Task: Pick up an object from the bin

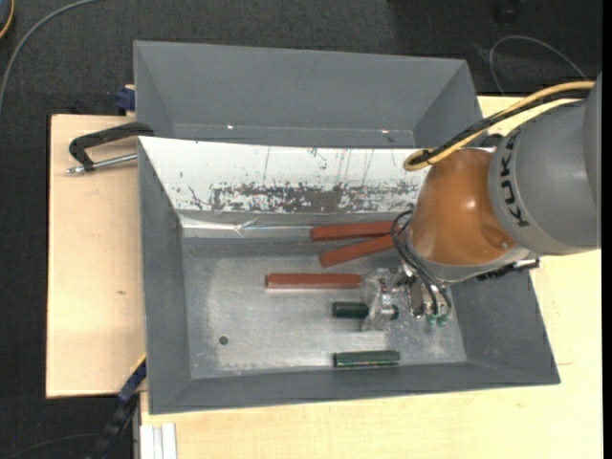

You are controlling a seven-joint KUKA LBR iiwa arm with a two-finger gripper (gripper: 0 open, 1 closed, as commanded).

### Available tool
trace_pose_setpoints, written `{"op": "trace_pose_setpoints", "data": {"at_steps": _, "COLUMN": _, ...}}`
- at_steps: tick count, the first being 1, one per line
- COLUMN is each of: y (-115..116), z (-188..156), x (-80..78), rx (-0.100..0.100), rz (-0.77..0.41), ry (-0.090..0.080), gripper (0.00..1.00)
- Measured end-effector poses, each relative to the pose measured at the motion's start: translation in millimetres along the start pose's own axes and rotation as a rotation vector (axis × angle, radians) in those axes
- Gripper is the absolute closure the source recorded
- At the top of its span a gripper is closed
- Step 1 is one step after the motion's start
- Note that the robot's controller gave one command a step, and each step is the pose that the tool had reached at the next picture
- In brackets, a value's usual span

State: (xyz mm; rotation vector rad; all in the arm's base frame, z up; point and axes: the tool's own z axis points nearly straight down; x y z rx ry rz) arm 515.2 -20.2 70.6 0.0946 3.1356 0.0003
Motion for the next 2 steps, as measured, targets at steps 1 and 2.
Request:
{"op": "trace_pose_setpoints", "data": {"at_steps": 1, "y": -24.2, "z": -119.1, "x": -50.2, "rx": 0.001, "rz": -0.343, "ry": -0.008, "gripper": 1.00}}
{"op": "trace_pose_setpoints", "data": {"at_steps": 2, "y": -32.3, "z": -194.5, "x": -41.2, "rx": 0.003, "rz": -0.580, "ry": -0.008, "gripper": 1.00}}
